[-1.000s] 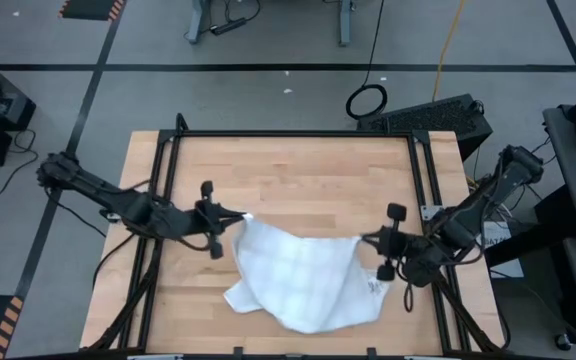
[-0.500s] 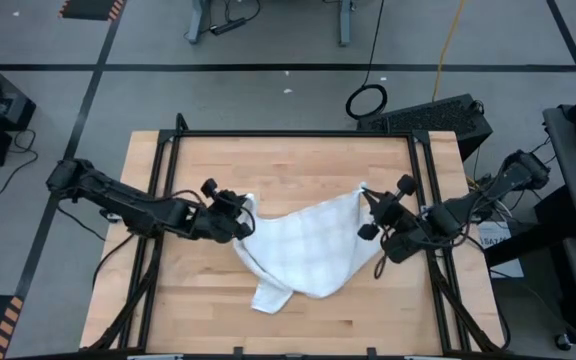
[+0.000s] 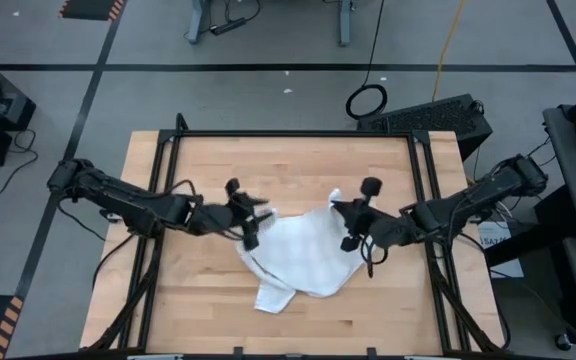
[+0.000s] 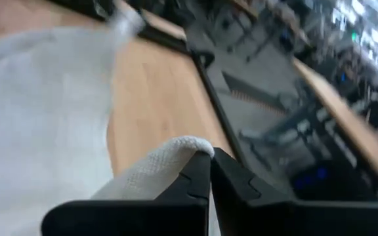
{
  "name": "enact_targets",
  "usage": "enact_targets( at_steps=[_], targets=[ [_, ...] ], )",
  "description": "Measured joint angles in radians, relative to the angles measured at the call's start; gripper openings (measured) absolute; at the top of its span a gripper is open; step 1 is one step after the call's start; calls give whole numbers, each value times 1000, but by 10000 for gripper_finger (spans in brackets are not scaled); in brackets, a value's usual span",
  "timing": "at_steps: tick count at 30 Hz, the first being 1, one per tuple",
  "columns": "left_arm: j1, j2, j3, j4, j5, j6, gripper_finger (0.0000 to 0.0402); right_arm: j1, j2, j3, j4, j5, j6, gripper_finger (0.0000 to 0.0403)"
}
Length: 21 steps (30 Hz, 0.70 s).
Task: Roll towel
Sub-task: Roll the white towel
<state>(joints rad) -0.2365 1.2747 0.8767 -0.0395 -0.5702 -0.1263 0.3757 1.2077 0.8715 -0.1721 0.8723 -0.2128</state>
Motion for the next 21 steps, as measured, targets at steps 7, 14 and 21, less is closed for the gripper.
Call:
enact_targets(
  at_steps=[7, 14, 21],
  targets=[
    [87, -10, -2, -203, 74, -21, 285, -58, 7, 0, 138, -68, -124, 0],
    [106, 60, -4, 191, 209, 123, 301, -91, 36, 0, 165, -120, -101, 0],
    [164, 241, 11, 422, 340, 191, 301, -82, 65, 0, 175, -120, -86, 0]
  ],
)
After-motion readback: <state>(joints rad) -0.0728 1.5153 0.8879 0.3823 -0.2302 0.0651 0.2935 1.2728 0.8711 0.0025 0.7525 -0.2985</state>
